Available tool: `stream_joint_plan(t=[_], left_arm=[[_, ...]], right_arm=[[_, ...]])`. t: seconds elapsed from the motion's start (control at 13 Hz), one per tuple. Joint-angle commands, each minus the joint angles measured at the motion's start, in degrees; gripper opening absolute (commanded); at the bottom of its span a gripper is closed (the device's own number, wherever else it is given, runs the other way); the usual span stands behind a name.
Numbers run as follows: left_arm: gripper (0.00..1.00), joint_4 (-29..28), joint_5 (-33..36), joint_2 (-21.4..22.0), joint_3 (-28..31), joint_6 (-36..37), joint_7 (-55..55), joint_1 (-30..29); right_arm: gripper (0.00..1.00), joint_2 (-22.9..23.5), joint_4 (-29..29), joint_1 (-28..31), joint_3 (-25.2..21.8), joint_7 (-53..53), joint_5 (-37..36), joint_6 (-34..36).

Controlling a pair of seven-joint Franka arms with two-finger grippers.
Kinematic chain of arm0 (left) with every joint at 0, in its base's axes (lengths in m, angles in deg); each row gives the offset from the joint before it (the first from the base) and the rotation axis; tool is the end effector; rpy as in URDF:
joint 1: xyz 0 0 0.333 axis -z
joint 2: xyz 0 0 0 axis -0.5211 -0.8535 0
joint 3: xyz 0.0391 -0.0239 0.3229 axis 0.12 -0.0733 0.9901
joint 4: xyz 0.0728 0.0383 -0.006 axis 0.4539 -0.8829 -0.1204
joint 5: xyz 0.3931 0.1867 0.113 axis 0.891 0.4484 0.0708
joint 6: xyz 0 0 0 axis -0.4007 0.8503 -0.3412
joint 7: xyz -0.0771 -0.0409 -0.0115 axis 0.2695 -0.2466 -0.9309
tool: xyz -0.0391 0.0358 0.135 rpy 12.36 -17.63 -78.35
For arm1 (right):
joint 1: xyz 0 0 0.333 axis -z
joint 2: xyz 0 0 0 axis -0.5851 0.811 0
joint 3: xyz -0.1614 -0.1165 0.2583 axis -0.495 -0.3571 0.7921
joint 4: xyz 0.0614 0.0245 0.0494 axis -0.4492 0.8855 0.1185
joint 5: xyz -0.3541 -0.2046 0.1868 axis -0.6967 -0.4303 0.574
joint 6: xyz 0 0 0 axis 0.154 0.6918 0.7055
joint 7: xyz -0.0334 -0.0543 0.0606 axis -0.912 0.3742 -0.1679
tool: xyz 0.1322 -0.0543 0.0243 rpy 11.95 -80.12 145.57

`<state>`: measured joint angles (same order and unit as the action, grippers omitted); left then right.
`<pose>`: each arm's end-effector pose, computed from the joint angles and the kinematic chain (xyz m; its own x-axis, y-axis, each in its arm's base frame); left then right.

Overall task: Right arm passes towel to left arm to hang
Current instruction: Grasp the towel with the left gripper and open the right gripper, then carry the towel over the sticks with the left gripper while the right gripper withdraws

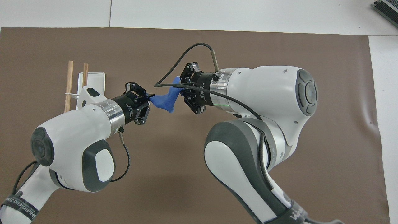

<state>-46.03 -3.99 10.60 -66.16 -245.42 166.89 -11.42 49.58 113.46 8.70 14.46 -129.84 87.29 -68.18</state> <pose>0.5653 -0.2742 0.3998 0.1313 0.9006 -0.4144 0.8889 0.0781 0.4513 0.6308 0.3920 0.4992 0.3758 -0.7677 -0.5191 -0.8973 -0.1614 -0.4109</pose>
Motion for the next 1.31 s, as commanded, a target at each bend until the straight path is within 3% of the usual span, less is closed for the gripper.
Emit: stream_joint_plan(t=[0.0,0.23,0.54,0.85,1.23], left_arm=[[0.00,-0.14,-1.07,0.12,0.36,-0.01,-6.44,0.14],[0.00,0.03,-1.07,0.03,0.36,-0.19,-16.89,0.14],[0.00,1.61,-1.07,-0.76,0.62,-0.28,-26.84,-0.38],[0.00,4.95,1.12,-1.55,0.80,0.68,-29.23,-10.20],[0.00,13.55,13.51,-1.02,0.89,21.83,-29.05,-21.90]], right_arm=[[0.90,0.16,-0.32,0.48,0.43,-0.54,-0.09,1.22],[0.99,-0.19,-0.15,0.48,0.34,-0.11,-0.61,1.49],[1.00,-1.15,1.00,0.83,0.26,0.95,-8.59,2.80],[1.00,-2.29,1.35,3.20,0.17,7.52,-15.20,8.50],[1.00,-4.75,1.35,10.05,0.08,23.95,-20.55,19.75]])
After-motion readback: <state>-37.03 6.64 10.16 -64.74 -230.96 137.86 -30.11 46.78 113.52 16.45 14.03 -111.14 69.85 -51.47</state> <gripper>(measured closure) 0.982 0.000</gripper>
